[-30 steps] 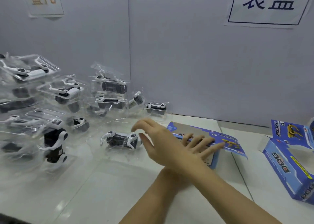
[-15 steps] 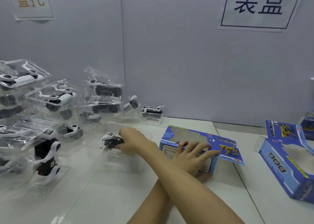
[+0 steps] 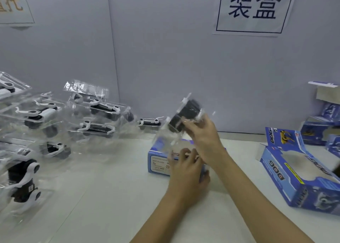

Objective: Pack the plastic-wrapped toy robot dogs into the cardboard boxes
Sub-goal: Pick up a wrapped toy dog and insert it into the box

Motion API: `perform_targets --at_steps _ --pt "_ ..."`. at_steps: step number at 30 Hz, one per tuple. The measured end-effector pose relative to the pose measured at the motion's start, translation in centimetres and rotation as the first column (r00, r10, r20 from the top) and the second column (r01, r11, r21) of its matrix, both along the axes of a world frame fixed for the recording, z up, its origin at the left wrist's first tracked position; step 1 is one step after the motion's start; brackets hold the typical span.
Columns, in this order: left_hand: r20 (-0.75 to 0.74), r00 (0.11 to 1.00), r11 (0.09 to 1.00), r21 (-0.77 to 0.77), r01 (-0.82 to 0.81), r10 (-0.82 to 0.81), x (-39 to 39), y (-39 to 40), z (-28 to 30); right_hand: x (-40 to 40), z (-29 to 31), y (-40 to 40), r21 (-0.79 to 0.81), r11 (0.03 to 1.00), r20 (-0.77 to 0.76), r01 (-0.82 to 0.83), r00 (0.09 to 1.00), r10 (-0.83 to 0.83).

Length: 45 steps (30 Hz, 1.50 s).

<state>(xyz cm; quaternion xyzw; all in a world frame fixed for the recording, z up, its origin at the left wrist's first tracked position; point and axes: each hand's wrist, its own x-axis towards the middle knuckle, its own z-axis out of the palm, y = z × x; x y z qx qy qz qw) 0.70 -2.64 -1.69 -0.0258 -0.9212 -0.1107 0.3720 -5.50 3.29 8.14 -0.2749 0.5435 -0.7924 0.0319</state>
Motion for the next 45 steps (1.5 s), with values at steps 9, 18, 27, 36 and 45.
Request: perform_targets --at_steps 9,18,27,36,45 --pt "0.079 0.977 0.976 0.078 -0.202 0.196 -0.8 -3.5 0.0 -1.9 -2.7 8.0 -0.449 0.893 0.272 -0.018 0.95 0.156" --pt "-0.071 0.996 0.855 0.519 -0.003 0.047 -0.2 -8.4 1.7 -4.1 -6.5 12.1 -0.401 0.868 0.289 -0.293 0.858 0.423" --pt "-0.139 0.99 0.745 0.66 0.098 -0.008 -0.4 -8.4 2.7 -3.1 -8.5 11.8 0.035 0.84 0.315 -0.541 0.804 0.504" --pt "0.03 0.992 0.787 0.613 0.077 -0.121 0.1 -7.6 3.0 -3.8 -9.1 8.7 -0.151 0.95 0.276 -0.274 0.911 0.306" --pt "0.259 0.954 0.903 0.43 0.028 -0.153 0.7 -7.1 3.5 -2.9 -9.7 6.7 -0.209 0.978 0.318 0.027 0.947 0.042"
